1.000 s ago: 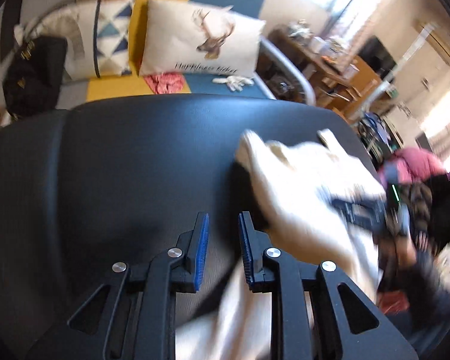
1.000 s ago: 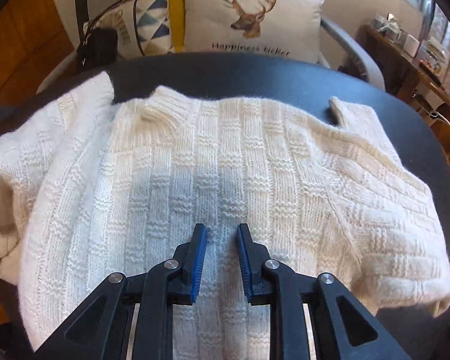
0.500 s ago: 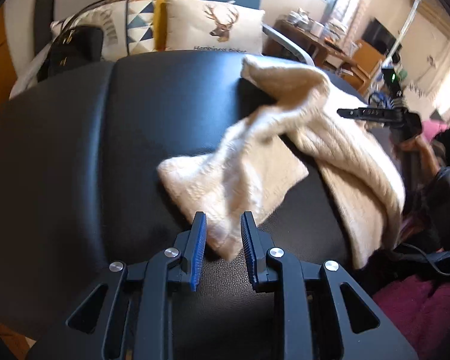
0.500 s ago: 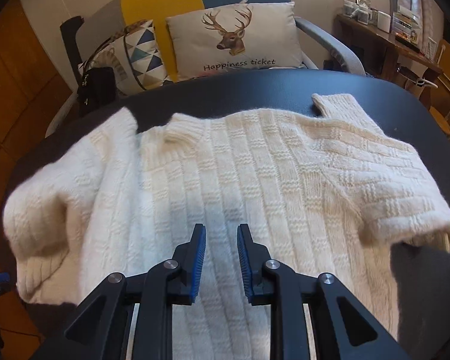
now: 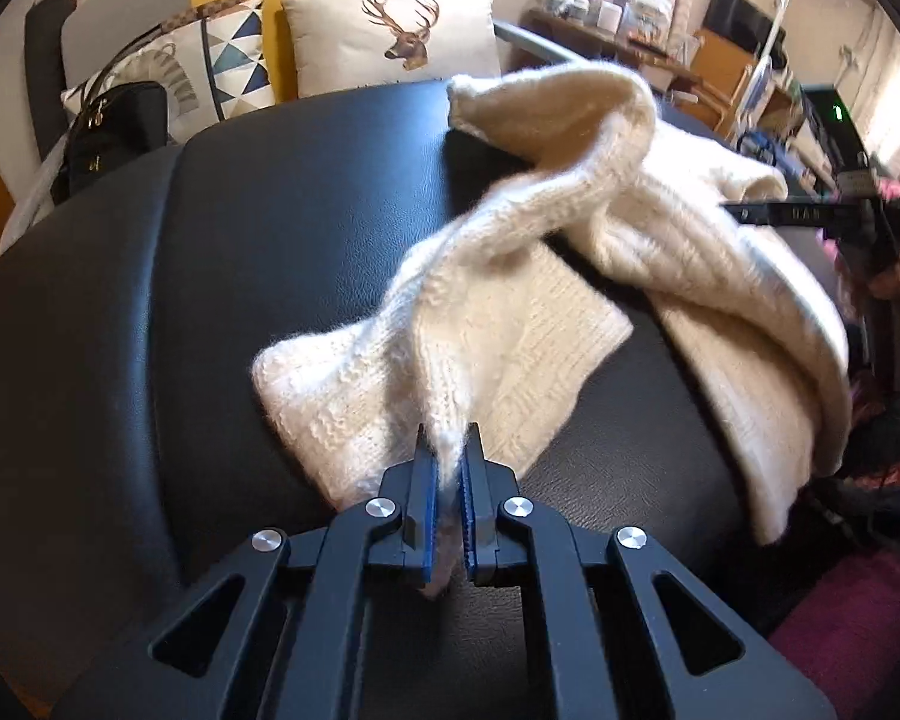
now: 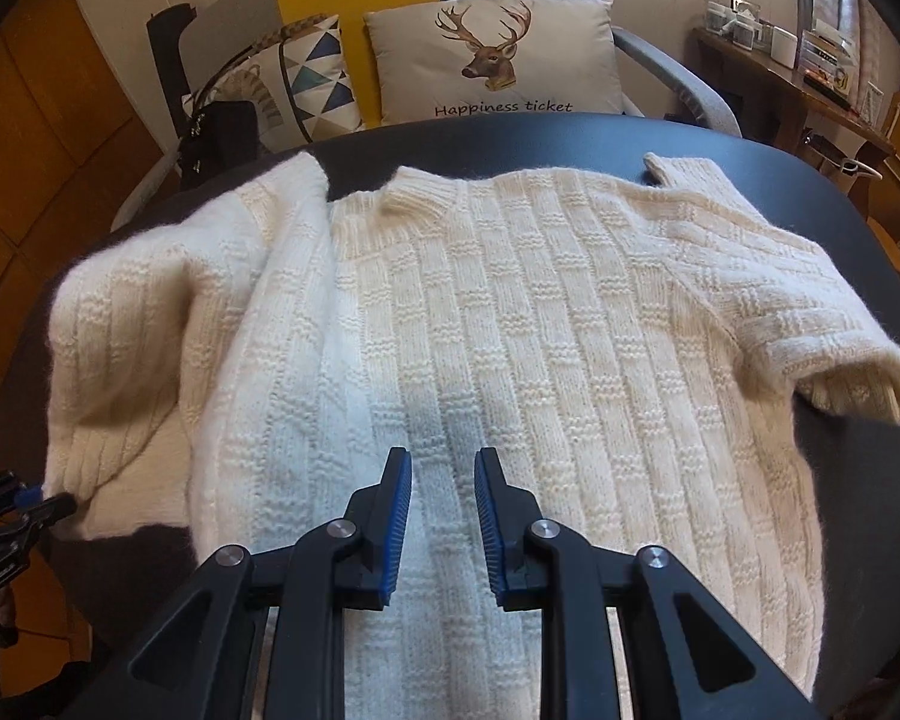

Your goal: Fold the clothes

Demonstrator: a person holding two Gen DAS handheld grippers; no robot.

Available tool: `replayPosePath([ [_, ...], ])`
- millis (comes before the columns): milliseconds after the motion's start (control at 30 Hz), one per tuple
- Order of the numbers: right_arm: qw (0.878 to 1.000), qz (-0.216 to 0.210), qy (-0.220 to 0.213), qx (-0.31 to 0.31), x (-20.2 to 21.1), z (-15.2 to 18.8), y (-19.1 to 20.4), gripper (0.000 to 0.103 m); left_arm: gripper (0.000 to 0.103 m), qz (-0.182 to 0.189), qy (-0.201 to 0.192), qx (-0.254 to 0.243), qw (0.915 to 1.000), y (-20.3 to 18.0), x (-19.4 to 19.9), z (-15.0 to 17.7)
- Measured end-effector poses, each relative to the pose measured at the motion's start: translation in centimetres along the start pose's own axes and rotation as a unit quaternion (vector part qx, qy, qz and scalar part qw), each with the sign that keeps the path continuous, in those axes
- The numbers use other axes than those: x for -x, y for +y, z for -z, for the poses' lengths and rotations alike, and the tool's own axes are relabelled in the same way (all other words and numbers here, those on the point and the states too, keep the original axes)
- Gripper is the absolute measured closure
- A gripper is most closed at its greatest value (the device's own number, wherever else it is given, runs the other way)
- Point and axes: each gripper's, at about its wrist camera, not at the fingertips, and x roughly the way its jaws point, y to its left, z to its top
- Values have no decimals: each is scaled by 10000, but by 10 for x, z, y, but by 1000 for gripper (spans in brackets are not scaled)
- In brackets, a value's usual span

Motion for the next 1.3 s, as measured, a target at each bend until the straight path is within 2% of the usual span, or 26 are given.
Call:
replayPosePath([
  [67, 9998, -128, -121, 25, 6, -2, 3, 82, 99, 216, -112, 276, 9993, 10, 8, -3],
  [200, 9992, -269, -279, -40, 11, -10, 3, 82, 99, 245, -474, 862, 9948, 39, 35, -10],
  [267, 9995, -83, -304, 13, 6, -14, 4, 83, 99, 172, -611, 1092, 9920, 56, 47, -12],
  [300, 9998, 50, -210, 42, 1, -16, 4, 88, 99, 121, -673, 1210, 9903, 66, 53, -13],
  [333, 9998, 113, -126, 53, -5, -17, 4, 99, 99, 87, -733, 1342, 9882, 75, 58, -13],
  [600, 9972, 624, 263, 322, -56, -33, 11, 101, 99, -28, -1066, 2039, 9732, 126, 90, -7],
  [767, 9929, 1019, 206, 574, -81, -57, 22, 101, 99, -245, -983, 2281, 9683, 149, 94, -5],
  [900, 9872, 1357, 128, 824, -101, -83, 29, 103, 99, -416, -632, 2348, 9691, 156, 90, 4],
  [967, 9885, 1283, 168, 780, -106, -98, 29, 103, 99, -457, -568, 2356, 9691, 155, 92, 7],
  [1000, 9908, 1147, 193, 695, -106, -104, 27, 102, 99, -354, -603, 2375, 9689, 153, 97, 8],
  [1033, 9957, 773, 231, 462, -101, -109, 23, 98, 99, -305, -645, 2362, 9691, 150, 101, 9],
  [1067, 9988, 360, 233, 250, -95, -113, 19, 86, 99, -257, -687, 2349, 9692, 148, 105, 10],
  [1100, 9998, -51, 151, 155, -85, -114, 19, 80, 99, -210, -729, 2334, 9694, 145, 110, 10],
  [1133, 9994, -195, 103, 257, -78, -112, 24, 80, 99, -174, -780, 2303, 9698, 144, 112, 8],
  [1233, 9969, -317, 263, 677, -70, -101, 45, 80, 99, -140, -899, 2191, 9715, 141, 117, -1],
  [1300, 9947, -211, 477, 889, -81, -93, 55, 80, 99, -200, -943, 2095, 9730, 140, 117, -10],
])
